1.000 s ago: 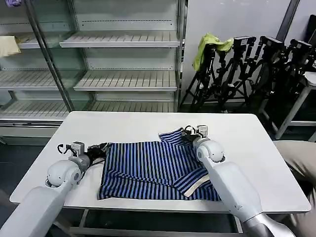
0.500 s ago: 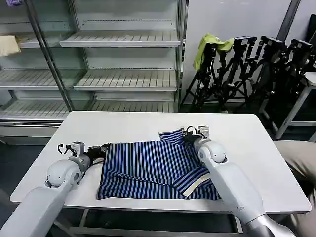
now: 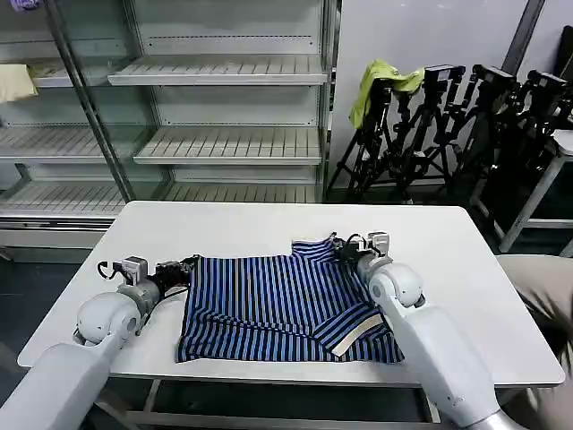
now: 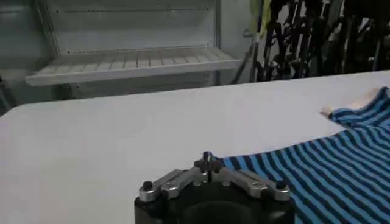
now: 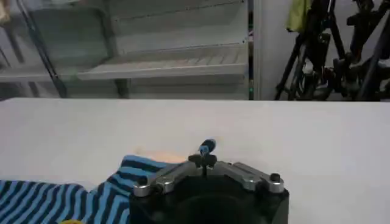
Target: Fold and organize the clothes.
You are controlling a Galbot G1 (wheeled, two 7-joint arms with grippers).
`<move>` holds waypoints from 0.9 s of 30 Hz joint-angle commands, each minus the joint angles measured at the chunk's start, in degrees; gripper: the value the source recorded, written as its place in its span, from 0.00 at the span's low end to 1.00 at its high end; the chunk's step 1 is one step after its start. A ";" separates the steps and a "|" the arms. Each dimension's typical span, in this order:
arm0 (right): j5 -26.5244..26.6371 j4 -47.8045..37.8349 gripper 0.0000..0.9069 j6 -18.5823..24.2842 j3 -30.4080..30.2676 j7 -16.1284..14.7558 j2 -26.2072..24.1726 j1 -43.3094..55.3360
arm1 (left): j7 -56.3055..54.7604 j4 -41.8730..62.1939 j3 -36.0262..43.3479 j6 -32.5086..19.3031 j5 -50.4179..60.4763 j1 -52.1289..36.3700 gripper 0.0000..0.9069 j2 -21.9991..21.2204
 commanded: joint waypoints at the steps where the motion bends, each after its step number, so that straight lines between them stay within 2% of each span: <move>1: 0.16 8.70 0.00 -0.20 1.71 -0.25 -2.47 -6.55 | -0.21 -4.42 -4.17 -1.16 0.70 8.02 0.01 -0.79; 15: -0.27 17.61 0.00 0.50 6.09 -0.61 -4.68 -13.30 | -0.13 -9.86 -10.23 -1.39 1.02 15.24 0.01 -0.66; 27: -0.29 24.51 0.00 -0.03 9.61 -0.93 -6.99 -20.41 | 0.16 -11.63 -12.55 -2.05 1.13 17.85 0.01 -0.01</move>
